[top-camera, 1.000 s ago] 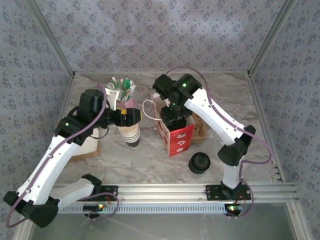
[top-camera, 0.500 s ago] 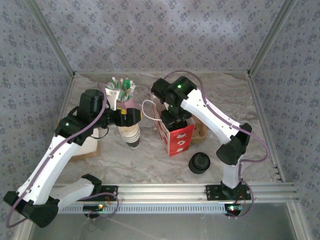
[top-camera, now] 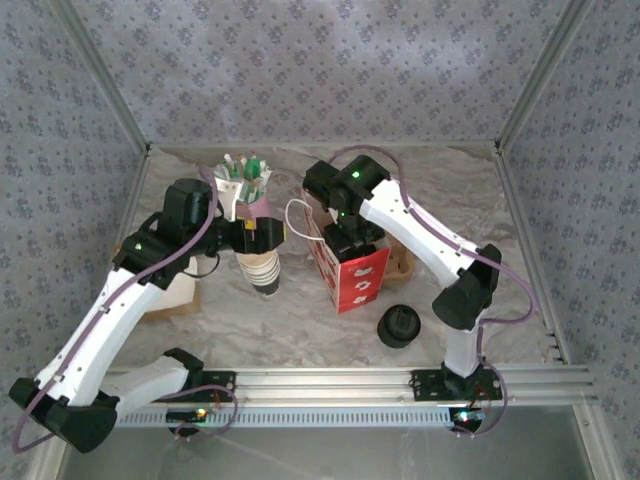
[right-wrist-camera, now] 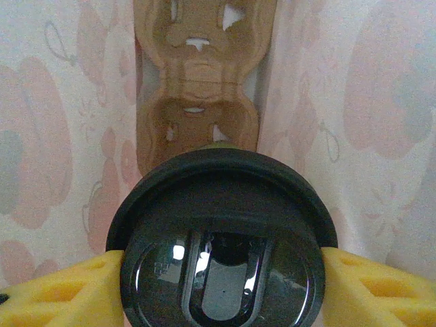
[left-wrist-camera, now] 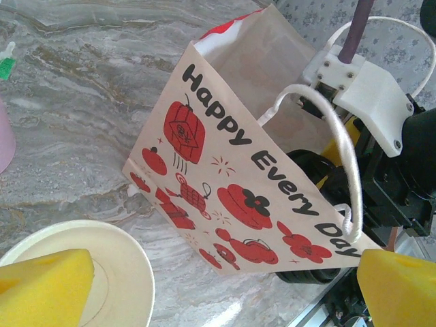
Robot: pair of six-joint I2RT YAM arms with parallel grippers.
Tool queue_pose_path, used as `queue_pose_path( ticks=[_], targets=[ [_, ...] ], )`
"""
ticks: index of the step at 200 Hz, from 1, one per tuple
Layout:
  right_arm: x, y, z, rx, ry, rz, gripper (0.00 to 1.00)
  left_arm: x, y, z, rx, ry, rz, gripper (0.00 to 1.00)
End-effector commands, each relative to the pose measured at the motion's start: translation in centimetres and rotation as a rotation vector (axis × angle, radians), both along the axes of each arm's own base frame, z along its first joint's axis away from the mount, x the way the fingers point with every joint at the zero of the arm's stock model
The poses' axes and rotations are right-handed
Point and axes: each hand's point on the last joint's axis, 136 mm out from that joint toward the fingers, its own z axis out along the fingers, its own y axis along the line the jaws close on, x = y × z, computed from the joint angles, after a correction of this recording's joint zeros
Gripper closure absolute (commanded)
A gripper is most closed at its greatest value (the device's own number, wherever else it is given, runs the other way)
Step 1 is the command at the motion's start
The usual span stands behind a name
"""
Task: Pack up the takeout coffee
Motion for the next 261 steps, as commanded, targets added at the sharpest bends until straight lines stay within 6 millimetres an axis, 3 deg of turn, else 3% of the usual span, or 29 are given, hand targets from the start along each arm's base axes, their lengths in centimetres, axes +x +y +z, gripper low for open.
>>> queue_pose_path(
  ticks=[1, 261],
  targets=[
    [-3.1, -3.7, -0.5, -0.174, 0.154, 0.002, 0.34, 0.2, -0.3, 0.0, 0.000, -0.016, -0.011, 0.01],
    [-2.1, -2.4, -2.5, -0.177, 0.170, -0.016, 0.33, 0.0, -0.6, -1.0, 0.006, -0.012, -0.005, 0.01]
  ],
)
